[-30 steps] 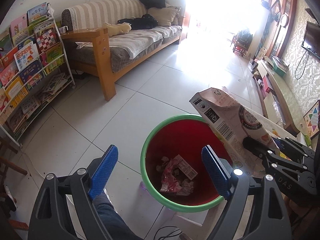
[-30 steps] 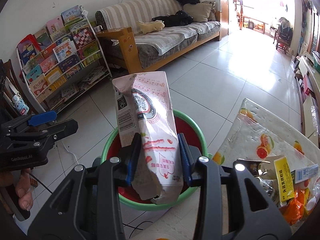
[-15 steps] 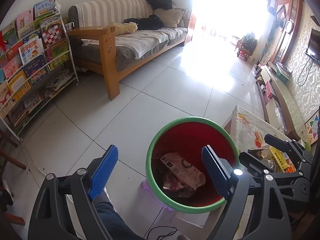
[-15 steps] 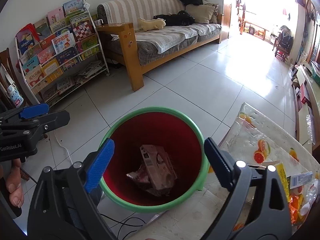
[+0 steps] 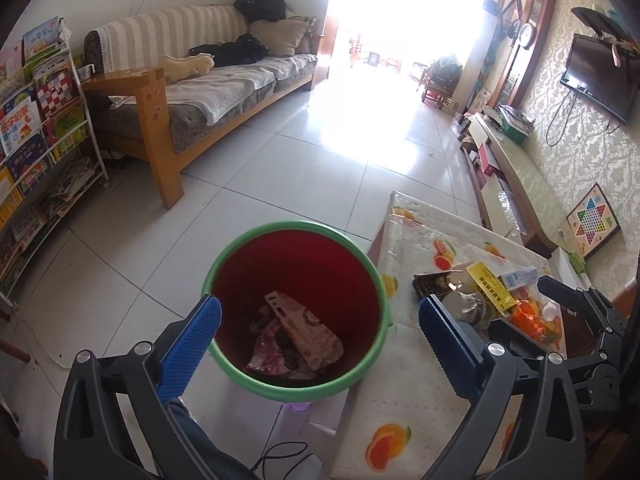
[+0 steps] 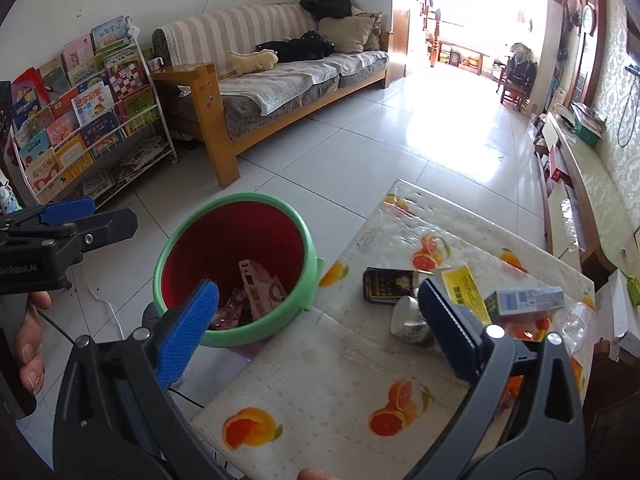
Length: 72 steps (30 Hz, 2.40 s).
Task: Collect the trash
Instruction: 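Open left tool to drop the wrapper while right tool releases the carton into the bin, then move both tools back over the remaining trash on the table, then grasp yellow box with left tool while right tool grasps clear plastic bottle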
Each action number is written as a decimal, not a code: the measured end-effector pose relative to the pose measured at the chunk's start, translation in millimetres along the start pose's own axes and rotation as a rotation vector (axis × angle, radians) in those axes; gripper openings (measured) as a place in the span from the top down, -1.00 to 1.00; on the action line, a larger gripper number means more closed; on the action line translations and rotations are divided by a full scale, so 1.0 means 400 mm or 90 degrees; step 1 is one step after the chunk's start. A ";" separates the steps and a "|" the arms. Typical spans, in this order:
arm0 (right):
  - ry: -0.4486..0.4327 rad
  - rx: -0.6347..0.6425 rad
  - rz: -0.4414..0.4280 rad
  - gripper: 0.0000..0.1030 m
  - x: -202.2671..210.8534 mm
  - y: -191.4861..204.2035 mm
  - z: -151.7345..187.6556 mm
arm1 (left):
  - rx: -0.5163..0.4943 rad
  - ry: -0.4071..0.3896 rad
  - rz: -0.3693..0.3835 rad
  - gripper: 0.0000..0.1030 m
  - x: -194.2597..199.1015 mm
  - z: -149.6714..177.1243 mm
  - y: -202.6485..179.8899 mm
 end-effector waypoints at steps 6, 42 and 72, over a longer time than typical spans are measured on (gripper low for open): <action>0.001 -0.046 0.069 -0.91 0.105 -0.159 0.081 | -0.037 0.020 0.056 -0.85 0.007 0.042 -0.160; 0.032 -0.237 0.215 -0.91 0.153 -0.685 0.262 | -0.087 0.200 0.145 -0.84 -0.408 0.122 -0.668; 0.141 -0.450 0.266 -0.79 -0.148 -0.914 0.320 | -0.060 0.266 0.108 -0.73 -0.626 0.197 -0.704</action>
Point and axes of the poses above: each gripper's, at about its wrist camera, not at the fingertips, and x roughly against the way its jaws point, y to its left, z to its underside, the point moved 5 cm from there along -x, roughly the way its jaws point, and after that the axes turned 9 degrees about -y, right-handed, at the moved point
